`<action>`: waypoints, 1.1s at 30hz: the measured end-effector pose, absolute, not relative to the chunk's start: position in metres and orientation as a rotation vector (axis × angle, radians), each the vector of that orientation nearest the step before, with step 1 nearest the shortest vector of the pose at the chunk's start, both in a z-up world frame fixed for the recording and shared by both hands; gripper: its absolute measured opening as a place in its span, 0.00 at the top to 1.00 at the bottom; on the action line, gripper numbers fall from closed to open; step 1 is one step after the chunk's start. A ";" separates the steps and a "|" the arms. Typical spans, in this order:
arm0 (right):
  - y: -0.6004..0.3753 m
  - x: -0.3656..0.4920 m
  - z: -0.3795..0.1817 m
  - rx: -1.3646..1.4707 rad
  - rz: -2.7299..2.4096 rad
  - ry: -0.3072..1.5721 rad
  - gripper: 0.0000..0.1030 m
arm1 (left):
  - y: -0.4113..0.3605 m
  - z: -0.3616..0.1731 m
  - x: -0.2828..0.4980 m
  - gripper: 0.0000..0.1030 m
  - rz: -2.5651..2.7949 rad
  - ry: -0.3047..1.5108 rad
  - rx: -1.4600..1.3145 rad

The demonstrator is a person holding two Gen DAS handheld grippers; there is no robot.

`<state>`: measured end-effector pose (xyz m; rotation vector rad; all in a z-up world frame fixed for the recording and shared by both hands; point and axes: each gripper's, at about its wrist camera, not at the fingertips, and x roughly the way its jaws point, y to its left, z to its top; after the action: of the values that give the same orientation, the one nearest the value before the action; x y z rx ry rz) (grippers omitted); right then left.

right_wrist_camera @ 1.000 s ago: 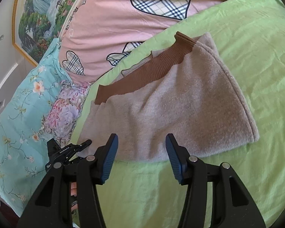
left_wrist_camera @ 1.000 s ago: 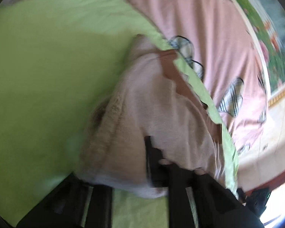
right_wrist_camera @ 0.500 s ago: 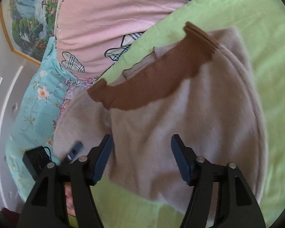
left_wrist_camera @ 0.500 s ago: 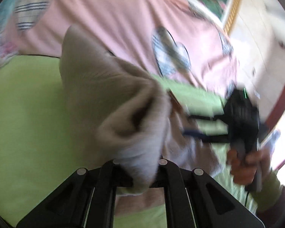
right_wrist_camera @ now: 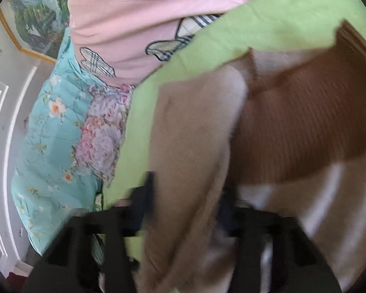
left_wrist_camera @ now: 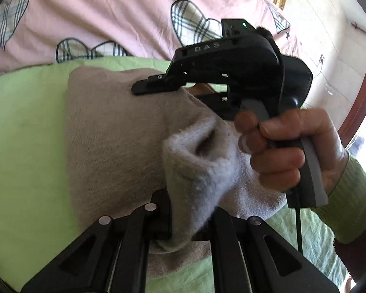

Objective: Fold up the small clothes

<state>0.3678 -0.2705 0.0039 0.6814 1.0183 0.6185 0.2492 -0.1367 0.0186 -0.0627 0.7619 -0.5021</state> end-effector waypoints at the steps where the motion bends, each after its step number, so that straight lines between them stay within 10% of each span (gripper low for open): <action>1: -0.273 0.368 0.009 0.676 0.612 1.001 0.82 | -0.138 0.024 0.247 0.95 -0.508 0.753 -0.060; 8: -0.334 0.330 0.063 0.615 0.589 0.816 0.85 | -0.191 0.050 0.241 0.94 -0.647 0.692 -0.049; 27: -0.401 0.309 -0.003 0.490 0.305 0.922 0.85 | -0.269 -0.018 0.250 0.91 -0.698 0.840 0.043; 33: -0.405 0.299 0.000 0.507 0.270 0.897 0.80 | -0.265 -0.015 0.241 0.56 -0.738 0.872 0.055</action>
<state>0.2990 -0.4049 0.0001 0.5065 0.8969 0.2700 0.2413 -0.2653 -0.0147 0.0554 0.8718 -0.7380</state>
